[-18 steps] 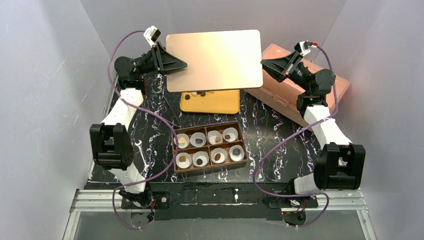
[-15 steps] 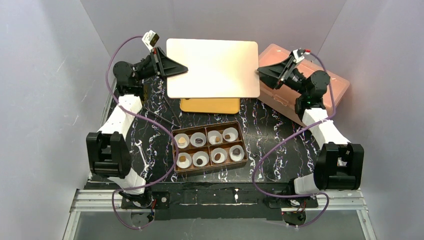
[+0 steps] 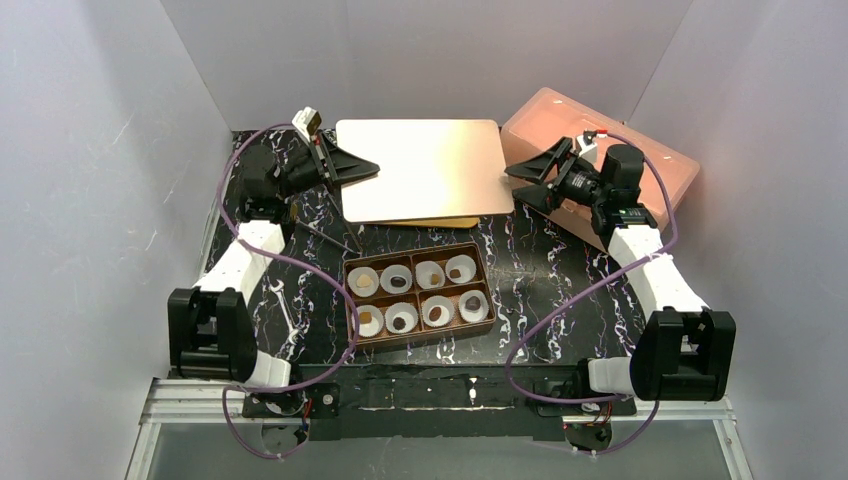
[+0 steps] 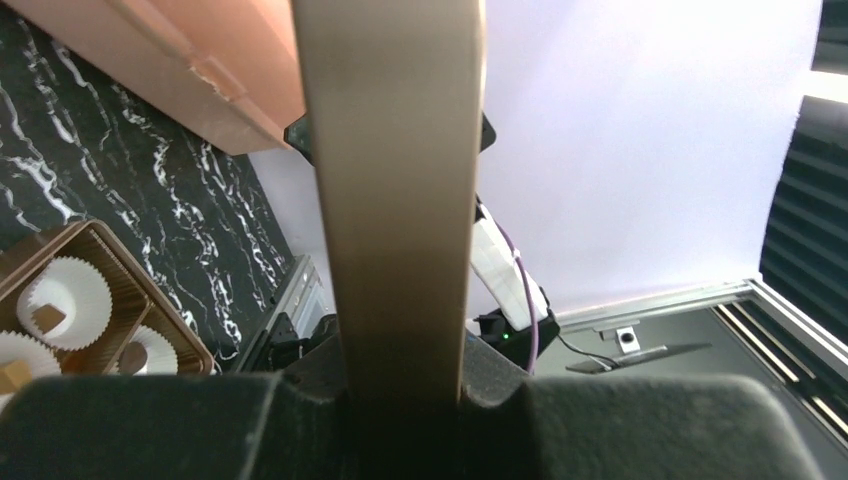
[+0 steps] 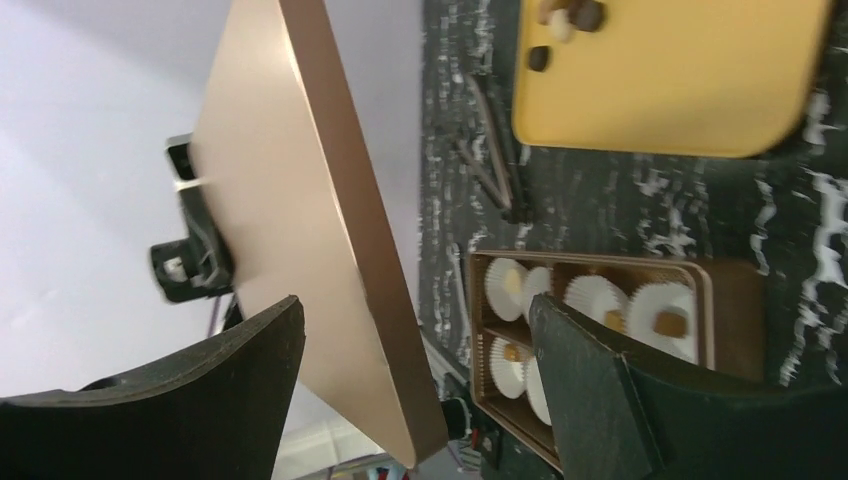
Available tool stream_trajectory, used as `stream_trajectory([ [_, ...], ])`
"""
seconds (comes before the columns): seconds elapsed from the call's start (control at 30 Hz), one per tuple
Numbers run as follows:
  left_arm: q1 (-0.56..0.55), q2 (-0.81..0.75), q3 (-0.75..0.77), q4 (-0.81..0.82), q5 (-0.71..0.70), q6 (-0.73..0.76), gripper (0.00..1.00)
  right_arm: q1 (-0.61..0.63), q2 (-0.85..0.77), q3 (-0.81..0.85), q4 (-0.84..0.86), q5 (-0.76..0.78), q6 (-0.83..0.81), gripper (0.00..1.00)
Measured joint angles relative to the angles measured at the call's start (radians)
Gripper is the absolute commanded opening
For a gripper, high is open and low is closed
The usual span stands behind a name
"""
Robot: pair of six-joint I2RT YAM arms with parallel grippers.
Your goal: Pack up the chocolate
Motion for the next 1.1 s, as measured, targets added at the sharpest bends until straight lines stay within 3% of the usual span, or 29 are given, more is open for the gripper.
stream_trajectory([
  [0.2,0.000,-0.150,-0.130,-0.141,-0.045,0.104,0.00,0.021,-0.039,0.042,-0.330,0.160,-0.210,0.95],
  [0.43,-0.007,-0.257,-0.352,-0.153,-0.063,0.111,0.00,0.084,-0.072,0.045,-0.539,0.310,-0.356,0.98],
  [0.77,-0.033,-0.431,-0.531,-0.252,-0.091,0.160,0.00,0.187,-0.093,0.012,-0.600,0.417,-0.418,0.98],
  [1.1,-0.068,-0.443,-0.630,-0.282,-0.131,0.187,0.00,0.265,-0.079,-0.034,-0.604,0.461,-0.421,0.98],
])
